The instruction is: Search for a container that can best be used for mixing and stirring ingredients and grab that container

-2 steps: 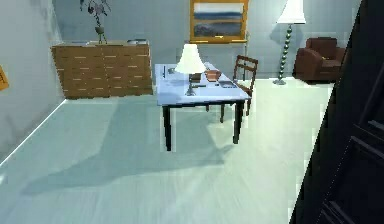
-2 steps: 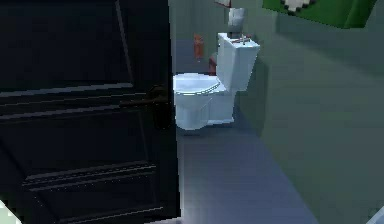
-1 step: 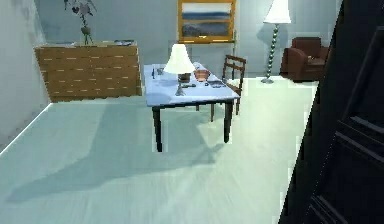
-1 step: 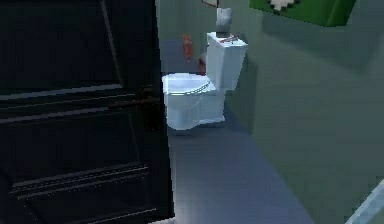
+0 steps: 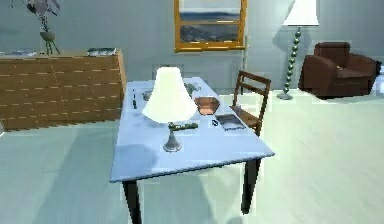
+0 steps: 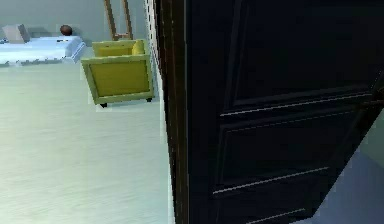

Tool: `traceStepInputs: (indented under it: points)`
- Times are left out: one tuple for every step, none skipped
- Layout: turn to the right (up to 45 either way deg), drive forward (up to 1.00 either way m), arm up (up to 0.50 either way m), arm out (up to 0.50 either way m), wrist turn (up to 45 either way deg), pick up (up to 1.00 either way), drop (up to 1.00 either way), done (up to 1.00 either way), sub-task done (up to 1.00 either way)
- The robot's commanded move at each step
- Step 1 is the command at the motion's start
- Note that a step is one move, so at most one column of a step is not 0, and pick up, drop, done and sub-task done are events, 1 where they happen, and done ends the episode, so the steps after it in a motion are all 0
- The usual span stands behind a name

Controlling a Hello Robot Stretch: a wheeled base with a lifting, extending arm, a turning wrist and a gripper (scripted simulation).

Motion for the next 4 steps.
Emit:
traceStepInputs:
  points:
    - [3.0,0.00,0.00,0.00,0.0,0.00,0.00,0.00,0.00]
    - [0.0,0.05,0.00,0.00,0.0,0.00,0.00,0.00,0.00]
    - [9.0,0.00,0.00,0.00,0.0,0.00,0.00,0.00,0.00]
    - [0.0,0.35,0.00,0.00,0.0,0.00,0.00,0.00,0.00]
